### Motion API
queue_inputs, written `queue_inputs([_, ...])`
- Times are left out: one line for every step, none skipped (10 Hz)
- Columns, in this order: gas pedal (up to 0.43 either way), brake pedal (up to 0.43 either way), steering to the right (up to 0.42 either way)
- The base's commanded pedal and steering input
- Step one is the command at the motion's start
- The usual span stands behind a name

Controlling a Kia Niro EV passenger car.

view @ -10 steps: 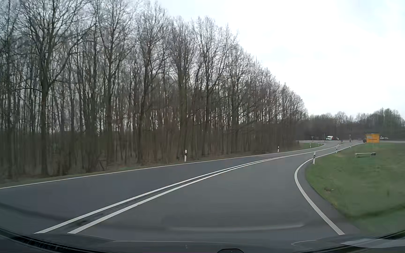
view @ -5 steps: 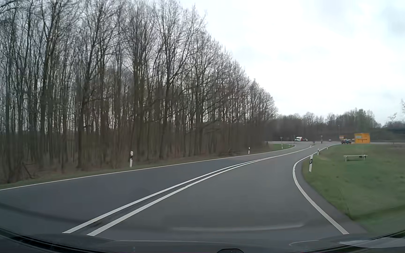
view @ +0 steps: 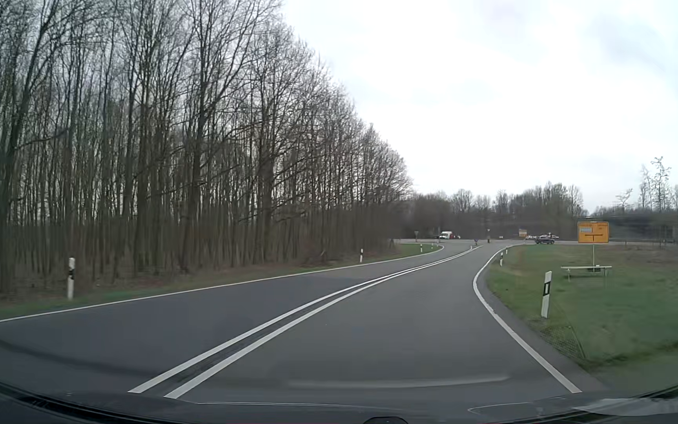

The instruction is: Follow the waypoints while adhering to traffic rules and regulations

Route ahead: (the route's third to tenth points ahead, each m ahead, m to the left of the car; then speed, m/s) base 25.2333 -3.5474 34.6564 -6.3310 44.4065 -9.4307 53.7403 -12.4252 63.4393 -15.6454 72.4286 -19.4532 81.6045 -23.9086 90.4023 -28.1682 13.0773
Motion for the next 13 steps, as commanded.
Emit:
queue_inputs([0.13,0.0,0.093])
queue_inputs([0.13,0.0,0.091])
queue_inputs([0.13,0.0,0.089])
queue_inputs([0.13,0.0,0.084])
queue_inputs([0.13,0.0,0.081])
queue_inputs([0.13,0.0,0.076])
queue_inputs([0.13,0.0,0.069])
queue_inputs([0.13,0.0,0.063])
queue_inputs([0.13,0.0,0.06])
queue_inputs([0.118,0.0,0.058])
queue_inputs([0.118,0.0,0.049])
queue_inputs([0.118,0.0,0.035])
queue_inputs([0.118,0.0,0.03])
